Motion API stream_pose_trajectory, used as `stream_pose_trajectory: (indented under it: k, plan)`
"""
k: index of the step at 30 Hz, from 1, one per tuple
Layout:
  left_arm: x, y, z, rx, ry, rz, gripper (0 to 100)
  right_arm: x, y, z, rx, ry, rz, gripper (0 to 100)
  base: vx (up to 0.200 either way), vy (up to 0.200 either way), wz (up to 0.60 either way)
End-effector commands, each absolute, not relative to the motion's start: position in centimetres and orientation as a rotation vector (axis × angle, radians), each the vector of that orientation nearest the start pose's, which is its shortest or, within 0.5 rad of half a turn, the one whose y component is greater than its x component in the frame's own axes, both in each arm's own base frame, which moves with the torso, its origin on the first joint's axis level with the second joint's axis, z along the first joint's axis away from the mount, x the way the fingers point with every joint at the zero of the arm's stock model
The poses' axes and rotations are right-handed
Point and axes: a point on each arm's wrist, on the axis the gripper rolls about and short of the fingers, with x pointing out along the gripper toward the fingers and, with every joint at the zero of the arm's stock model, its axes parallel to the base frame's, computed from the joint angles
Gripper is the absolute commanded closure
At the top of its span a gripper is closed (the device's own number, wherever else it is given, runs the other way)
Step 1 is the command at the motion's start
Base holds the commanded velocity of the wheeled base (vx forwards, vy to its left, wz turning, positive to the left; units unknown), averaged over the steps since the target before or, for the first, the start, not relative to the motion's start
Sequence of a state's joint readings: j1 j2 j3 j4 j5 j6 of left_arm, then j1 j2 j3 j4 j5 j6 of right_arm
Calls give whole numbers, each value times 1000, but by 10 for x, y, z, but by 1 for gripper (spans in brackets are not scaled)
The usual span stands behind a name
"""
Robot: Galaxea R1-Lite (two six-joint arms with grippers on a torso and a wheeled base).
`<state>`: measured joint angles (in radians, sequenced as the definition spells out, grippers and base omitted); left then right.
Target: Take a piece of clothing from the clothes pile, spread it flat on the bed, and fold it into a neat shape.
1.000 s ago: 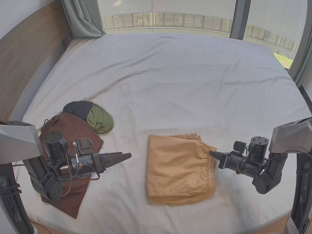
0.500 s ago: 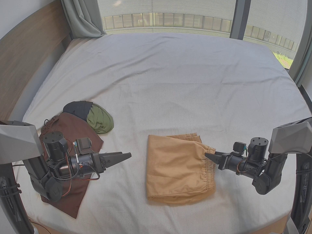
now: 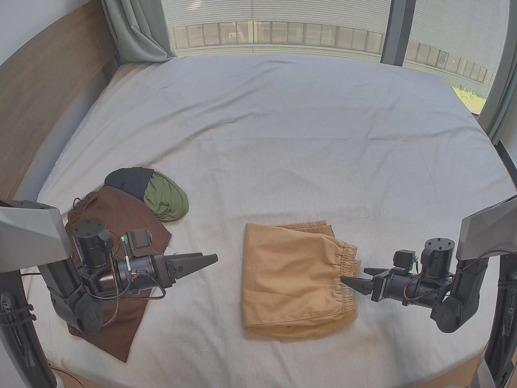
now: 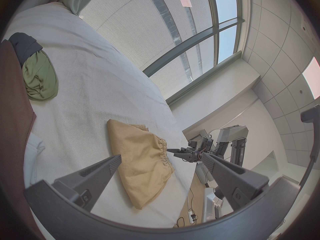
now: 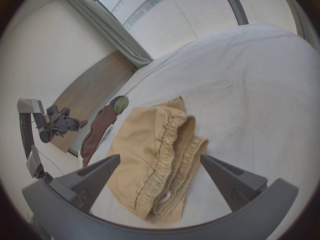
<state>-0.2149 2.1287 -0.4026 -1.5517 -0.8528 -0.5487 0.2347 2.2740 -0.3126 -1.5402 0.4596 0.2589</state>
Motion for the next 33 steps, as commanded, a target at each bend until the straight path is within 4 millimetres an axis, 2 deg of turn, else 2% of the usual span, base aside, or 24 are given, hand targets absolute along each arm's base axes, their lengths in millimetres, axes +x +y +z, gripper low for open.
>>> stream_pose_trajectory:
  k: [1, 9, 24, 33]
  plan:
    - [289, -80, 53, -552, 464, -991, 0, 267, 75, -7, 294, 564, 621, 0, 0, 0, 0]
    - [289, -80, 53, -552, 464, -991, 0, 257, 75, -18, 298, 633, 622, 0, 0, 0, 0]
    - [289, -80, 54, -551, 461, -989, 0, 254, 82, -48, 312, 748, 648, 0, 0, 0, 0]
    - [289, -80, 54, -551, 461, -989, 0, 260, 98, -58, 339, 766, 680, 0, 0, 0, 0]
